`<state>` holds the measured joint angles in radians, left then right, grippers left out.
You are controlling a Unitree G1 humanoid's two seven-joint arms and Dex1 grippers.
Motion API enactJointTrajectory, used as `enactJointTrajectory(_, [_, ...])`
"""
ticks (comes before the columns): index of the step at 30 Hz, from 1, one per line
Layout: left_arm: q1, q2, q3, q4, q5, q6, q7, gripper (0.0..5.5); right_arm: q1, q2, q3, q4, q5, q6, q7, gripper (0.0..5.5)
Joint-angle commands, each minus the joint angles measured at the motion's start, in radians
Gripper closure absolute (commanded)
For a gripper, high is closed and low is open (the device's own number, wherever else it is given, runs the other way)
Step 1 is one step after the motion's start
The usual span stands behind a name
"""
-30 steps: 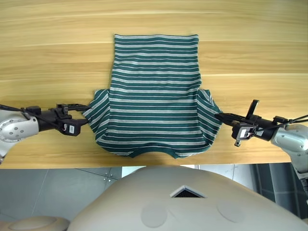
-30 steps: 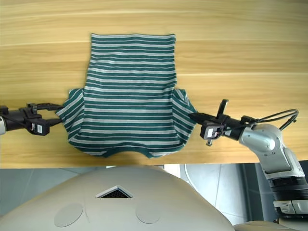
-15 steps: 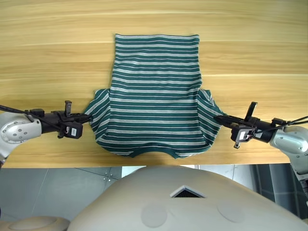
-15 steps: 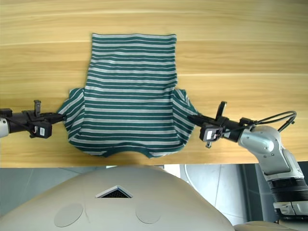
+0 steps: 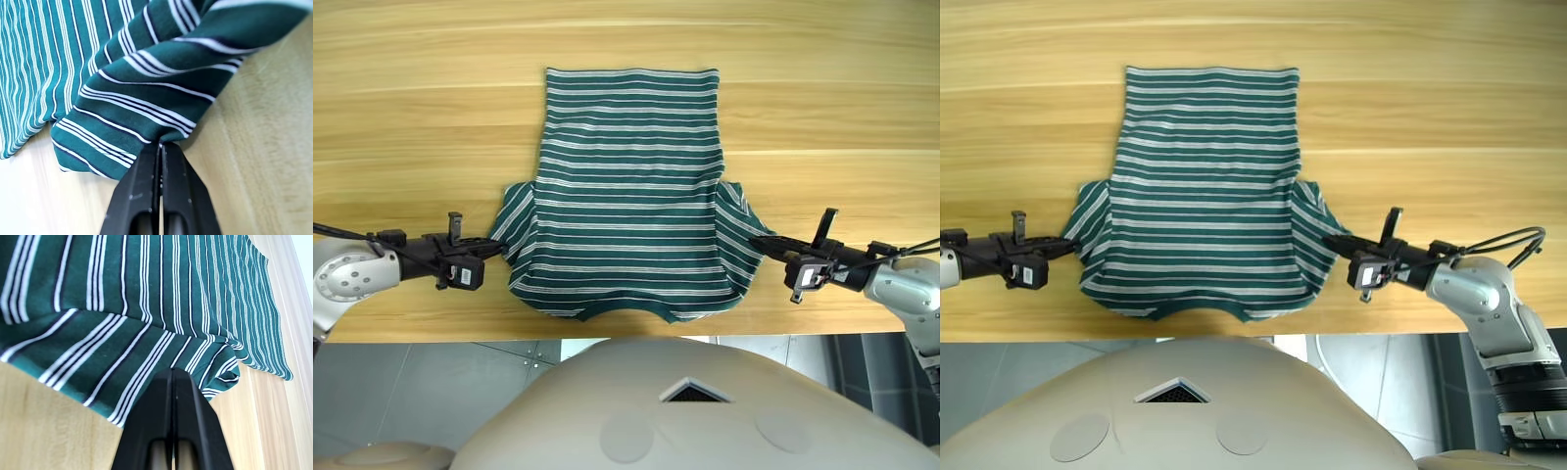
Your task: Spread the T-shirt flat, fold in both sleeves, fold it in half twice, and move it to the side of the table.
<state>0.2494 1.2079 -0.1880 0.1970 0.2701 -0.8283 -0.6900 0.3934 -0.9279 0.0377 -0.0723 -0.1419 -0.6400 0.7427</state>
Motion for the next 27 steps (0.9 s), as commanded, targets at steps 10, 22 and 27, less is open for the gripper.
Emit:
enactJointTrajectory(10, [0.021,0.051,0.116,-0.030,-0.059,-0.013,-0.030,5.47,0.021,-0.025,-0.015,-0.010,0.007,-0.008,0.010,5.50])
enactJointTrajectory(22, [-0.047,-0.014,0.095,-0.137,-0.180,-0.024,-0.090,5.47,0.021,-0.020,-0.004,-0.021,0.005,-0.007,0.011,5.50])
enactJointTrajectory(27, [-0.114,-0.095,0.033,-0.150,-0.153,-0.007,-0.110,5.47,0.017,-0.016,0.004,-0.024,0.003,-0.006,0.010,5.50])
